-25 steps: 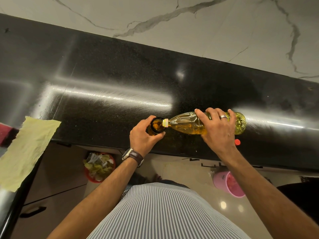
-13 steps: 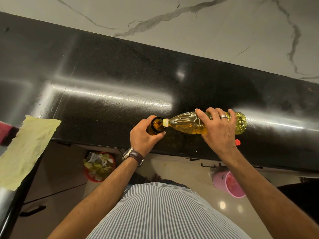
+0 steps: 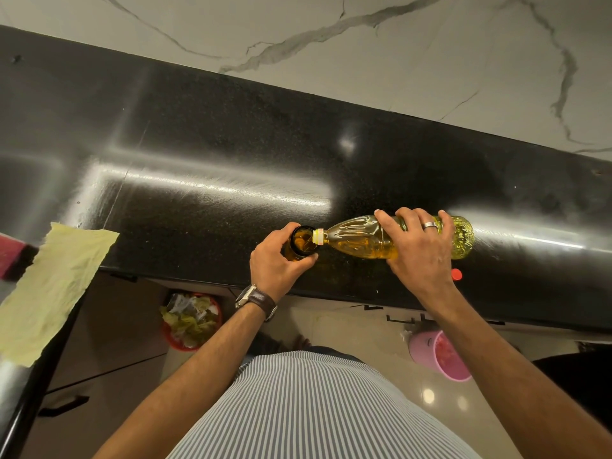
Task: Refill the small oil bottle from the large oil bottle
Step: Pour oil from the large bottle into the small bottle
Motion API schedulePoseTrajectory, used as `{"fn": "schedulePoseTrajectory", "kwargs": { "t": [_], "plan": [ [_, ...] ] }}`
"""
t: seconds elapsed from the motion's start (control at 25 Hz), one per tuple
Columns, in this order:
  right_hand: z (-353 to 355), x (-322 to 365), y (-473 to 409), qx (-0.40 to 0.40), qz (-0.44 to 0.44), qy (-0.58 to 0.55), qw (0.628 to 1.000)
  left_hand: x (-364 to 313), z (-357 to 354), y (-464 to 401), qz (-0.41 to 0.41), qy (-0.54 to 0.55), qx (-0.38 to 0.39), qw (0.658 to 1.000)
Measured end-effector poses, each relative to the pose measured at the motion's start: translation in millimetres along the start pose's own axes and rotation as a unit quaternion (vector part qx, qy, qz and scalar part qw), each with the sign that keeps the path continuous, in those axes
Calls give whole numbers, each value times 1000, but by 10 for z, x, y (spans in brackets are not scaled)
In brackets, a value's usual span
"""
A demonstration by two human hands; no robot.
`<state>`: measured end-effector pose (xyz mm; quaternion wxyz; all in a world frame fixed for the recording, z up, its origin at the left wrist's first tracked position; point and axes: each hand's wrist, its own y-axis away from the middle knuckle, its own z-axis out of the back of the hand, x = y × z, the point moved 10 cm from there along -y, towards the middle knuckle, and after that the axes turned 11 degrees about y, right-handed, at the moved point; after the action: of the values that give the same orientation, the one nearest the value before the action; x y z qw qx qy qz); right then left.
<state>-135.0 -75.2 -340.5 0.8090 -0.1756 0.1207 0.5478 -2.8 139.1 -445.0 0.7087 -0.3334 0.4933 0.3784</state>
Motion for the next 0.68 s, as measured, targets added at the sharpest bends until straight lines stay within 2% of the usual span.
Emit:
{"fn": "schedulePoseTrajectory", "kwargs": {
  "t": [0.68],
  "plan": [
    [12,-10,-1,-11,0,-4,1000,8,1,-6,-8,-3,-4,1000]
  ]
}}
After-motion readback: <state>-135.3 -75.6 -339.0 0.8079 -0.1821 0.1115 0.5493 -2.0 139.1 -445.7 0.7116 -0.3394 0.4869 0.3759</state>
